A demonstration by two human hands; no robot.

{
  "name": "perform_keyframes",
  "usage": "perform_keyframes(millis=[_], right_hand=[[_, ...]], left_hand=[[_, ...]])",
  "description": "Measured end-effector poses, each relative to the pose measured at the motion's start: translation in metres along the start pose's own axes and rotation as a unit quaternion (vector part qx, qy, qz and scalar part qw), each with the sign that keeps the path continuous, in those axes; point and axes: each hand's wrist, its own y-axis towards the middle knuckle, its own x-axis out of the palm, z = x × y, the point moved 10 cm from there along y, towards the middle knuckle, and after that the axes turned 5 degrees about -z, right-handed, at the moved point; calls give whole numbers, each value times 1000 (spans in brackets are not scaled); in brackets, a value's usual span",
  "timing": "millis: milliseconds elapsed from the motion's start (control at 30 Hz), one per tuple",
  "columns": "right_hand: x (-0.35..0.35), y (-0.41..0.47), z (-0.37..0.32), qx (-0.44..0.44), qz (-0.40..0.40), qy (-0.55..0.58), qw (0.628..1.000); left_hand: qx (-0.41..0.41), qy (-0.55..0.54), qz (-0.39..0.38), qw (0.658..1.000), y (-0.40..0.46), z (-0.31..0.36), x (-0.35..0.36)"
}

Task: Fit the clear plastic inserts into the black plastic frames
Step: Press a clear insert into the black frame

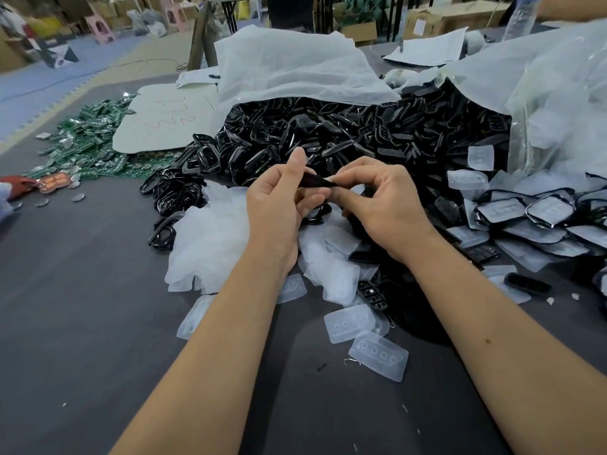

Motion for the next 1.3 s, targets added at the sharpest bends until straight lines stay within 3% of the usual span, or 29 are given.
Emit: perform_keyframes(millis=[200,533,767,1300], right_hand=[[2,-2,27,109,-24,166,980],[7,1,28,115,-52,303,945],[12,1,22,85,-83,336,934],[7,2,22,85,-49,309,946]], left_hand=[[16,33,-39,999,-2,0,4],[12,64,-35,997,2,-4,3],[18,58,0,998,0,-4,0],[42,81,-47,995,-3,-1,10]])
